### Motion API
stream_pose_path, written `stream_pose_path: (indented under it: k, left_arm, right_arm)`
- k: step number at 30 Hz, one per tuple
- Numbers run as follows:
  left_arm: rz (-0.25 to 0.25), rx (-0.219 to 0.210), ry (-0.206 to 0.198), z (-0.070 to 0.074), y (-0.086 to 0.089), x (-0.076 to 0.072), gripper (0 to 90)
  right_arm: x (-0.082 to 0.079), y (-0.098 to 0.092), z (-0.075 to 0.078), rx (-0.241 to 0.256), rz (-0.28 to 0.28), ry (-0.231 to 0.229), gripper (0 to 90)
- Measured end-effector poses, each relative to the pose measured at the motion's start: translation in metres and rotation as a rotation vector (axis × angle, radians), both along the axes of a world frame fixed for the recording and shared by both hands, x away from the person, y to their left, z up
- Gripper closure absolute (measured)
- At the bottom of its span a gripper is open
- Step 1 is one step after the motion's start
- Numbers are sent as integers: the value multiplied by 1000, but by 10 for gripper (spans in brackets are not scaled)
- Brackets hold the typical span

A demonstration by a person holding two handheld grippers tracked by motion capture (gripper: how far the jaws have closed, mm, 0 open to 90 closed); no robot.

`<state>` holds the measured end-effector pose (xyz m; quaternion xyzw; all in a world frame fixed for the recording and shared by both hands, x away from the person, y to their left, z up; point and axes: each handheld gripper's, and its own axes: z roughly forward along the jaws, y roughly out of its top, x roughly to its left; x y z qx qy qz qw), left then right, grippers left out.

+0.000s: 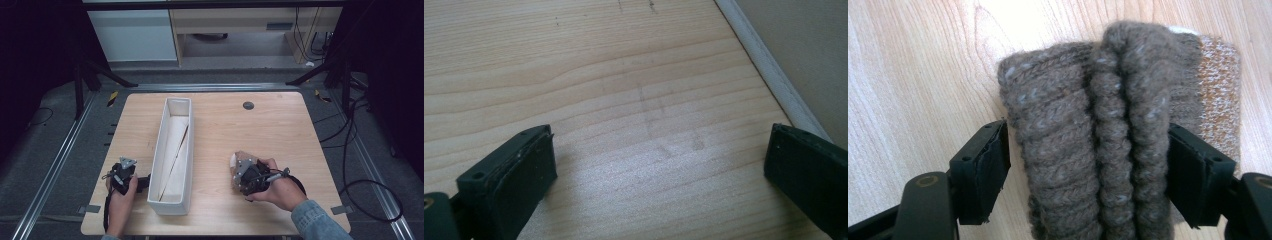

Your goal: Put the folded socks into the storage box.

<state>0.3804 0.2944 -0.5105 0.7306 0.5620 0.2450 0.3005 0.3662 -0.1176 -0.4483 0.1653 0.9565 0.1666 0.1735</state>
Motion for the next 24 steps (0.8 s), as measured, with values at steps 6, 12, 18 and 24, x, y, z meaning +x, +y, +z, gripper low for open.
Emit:
stream_pose_path:
  k: [6,12,18,24]
  left_arm:
    - [0,0,0,0,0,0,0]
    - [0,0,0,0,0,0,0]
    - [0,0,0,0,0,0,0]
    - [0,0,-1,0,0,0,0]
  right_arm:
    - [1,0,-1,-12,-2,-7,262]
    - [5,1,0,-47,0,-13,314]
    - [7,0,5,-48,-5,-12,435]
    - [14,-8,24,14,-39,15,523]
